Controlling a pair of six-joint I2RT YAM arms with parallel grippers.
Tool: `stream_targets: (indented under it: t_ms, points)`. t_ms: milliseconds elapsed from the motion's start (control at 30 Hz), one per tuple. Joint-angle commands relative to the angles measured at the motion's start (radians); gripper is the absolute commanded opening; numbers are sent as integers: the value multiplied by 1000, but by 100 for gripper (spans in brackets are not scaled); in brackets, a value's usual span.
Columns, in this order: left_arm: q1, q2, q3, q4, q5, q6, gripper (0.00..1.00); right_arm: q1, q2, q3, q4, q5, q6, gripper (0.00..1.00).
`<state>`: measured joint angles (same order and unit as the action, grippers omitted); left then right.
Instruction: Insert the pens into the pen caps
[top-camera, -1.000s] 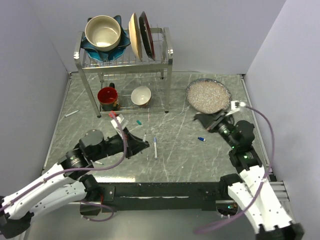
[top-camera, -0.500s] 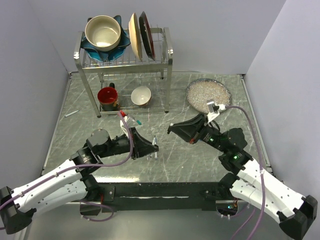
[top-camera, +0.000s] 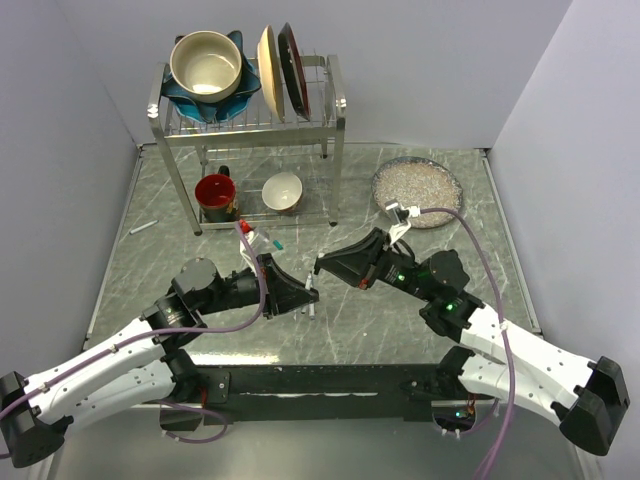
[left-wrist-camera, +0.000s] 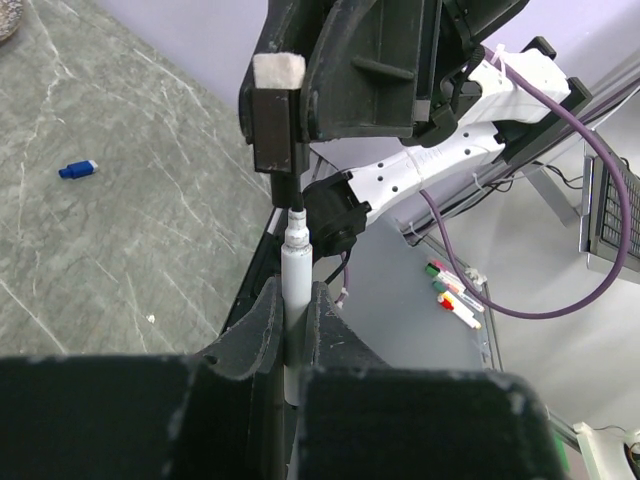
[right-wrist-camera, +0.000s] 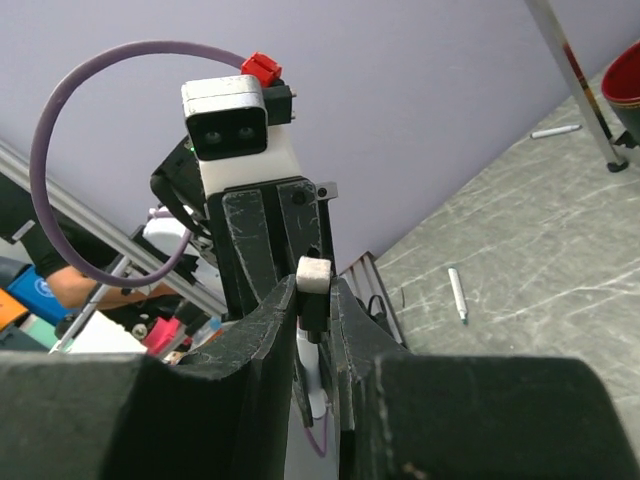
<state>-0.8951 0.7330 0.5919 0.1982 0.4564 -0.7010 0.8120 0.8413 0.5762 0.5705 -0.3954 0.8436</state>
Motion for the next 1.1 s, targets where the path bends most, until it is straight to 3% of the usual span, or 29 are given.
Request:
stream_targets:
  t_ms: [0, 1067]
  points:
    - [1, -3, -7, 49, 22, -2, 1, 18, 12, 57, 78, 33, 9, 0]
    - [1, -29, -21, 21, 2, 11, 1, 55, 33, 74, 63, 55, 3, 0]
